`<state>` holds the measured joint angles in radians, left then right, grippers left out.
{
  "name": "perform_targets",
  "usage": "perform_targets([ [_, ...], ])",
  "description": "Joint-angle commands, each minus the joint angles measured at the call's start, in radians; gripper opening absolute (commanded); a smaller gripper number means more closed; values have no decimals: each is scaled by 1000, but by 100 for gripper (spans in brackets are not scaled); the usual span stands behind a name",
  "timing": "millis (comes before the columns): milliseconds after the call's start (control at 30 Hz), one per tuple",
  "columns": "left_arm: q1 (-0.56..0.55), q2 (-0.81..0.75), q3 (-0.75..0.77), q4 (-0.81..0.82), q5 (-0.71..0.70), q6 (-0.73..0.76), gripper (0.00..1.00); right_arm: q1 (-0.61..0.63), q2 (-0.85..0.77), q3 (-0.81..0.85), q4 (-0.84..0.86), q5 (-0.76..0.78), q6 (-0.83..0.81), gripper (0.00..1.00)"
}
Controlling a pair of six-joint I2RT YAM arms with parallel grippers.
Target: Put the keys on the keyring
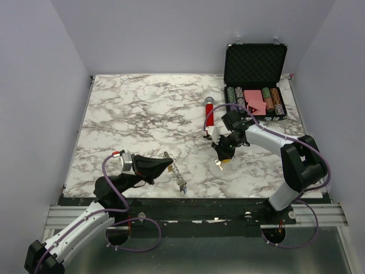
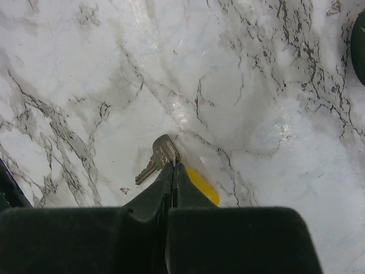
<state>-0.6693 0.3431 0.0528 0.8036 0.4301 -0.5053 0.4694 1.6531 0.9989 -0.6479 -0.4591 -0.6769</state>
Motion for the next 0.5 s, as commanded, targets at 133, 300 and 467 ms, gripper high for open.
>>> perform_targets([
  [133, -3, -16, -77, 40, 1, 8, 0, -3, 30, -14, 21, -23, 11, 8],
  [300, -4, -18, -79, 37, -1, 8, 0, -5, 28, -14, 19, -24, 14, 12],
  [467, -6, -19, -79, 34, -1, 8, 0, -5, 30, -11, 13, -35, 14, 19],
])
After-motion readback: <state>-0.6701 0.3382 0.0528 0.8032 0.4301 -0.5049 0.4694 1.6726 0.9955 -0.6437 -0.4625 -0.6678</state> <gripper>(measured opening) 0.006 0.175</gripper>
